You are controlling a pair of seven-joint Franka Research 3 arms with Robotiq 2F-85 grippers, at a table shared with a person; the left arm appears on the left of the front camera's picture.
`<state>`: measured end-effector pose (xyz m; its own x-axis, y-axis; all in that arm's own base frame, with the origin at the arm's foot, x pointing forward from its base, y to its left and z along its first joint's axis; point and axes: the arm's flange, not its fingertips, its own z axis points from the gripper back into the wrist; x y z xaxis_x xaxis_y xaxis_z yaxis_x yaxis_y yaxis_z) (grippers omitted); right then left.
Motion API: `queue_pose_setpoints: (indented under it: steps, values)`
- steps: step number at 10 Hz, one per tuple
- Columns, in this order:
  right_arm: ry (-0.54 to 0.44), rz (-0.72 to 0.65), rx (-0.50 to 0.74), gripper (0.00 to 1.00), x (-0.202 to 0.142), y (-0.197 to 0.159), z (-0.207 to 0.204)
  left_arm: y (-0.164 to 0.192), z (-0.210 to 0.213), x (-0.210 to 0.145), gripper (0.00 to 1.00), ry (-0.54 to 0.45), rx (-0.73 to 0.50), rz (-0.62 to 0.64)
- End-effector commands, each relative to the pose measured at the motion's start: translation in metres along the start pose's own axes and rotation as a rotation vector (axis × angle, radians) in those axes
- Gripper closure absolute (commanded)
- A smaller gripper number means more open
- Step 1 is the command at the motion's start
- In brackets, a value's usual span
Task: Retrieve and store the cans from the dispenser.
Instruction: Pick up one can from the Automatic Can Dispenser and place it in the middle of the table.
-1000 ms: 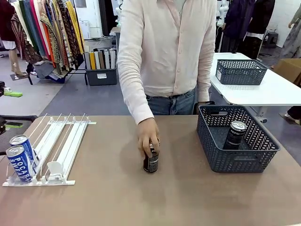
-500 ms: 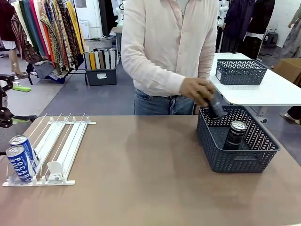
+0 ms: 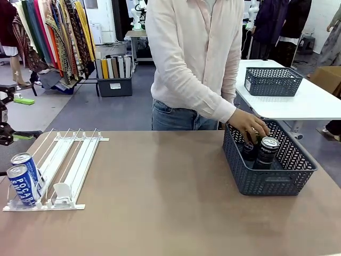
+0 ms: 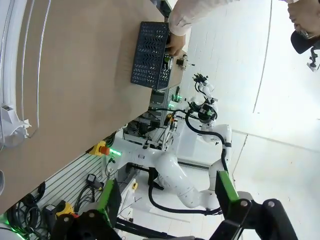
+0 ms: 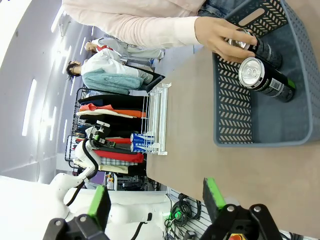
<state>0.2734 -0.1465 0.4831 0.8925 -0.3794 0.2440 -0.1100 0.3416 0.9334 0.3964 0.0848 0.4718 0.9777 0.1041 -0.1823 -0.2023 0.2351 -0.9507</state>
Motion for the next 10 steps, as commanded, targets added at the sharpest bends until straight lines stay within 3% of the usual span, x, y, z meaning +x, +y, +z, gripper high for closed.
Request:
queue_pose_setpoints:
  steps: [1, 2, 3, 5, 6, 7, 8, 10]
  values:
    - [-0.015, 0.028, 0.030, 0.00, 0.003, 0.001, -0.002, -0.003, 0.002, 0.000, 0.00, -0.007, -0.008, 0.007]
    - [-0.015, 0.028, 0.030, 0.00, 0.003, 0.001, -0.002, 0.000, 0.000, 0.000, 0.00, 0.000, 0.000, 0.000]
    - [-0.015, 0.028, 0.030, 0.00, 0.003, 0.001, -0.002, -0.016, -0.009, 0.002, 0.00, 0.056, 0.239, -0.048]
    - [-0.015, 0.028, 0.030, 0.00, 0.003, 0.001, -0.002, -0.033, -0.012, -0.013, 0.00, 0.144, 0.848, -0.226]
    - [-0.015, 0.028, 0.030, 0.00, 0.003, 0.001, -0.002, -0.034, -0.007, -0.025, 0.00, 0.156, 1.053, -0.249]
    - [-0.015, 0.028, 0.030, 0.00, 0.003, 0.001, -0.002, -0.034, -0.004, -0.040, 0.00, 0.182, 1.155, -0.242]
    - [-0.015, 0.028, 0.030, 0.00, 0.003, 0.001, -0.002, -0.031, -0.004, -0.052, 0.00, 0.121, 1.233, -0.223]
    - [-0.015, 0.028, 0.030, 0.00, 0.003, 0.001, -0.002, -0.028, -0.013, -0.072, 0.00, 0.069, 1.253, -0.201]
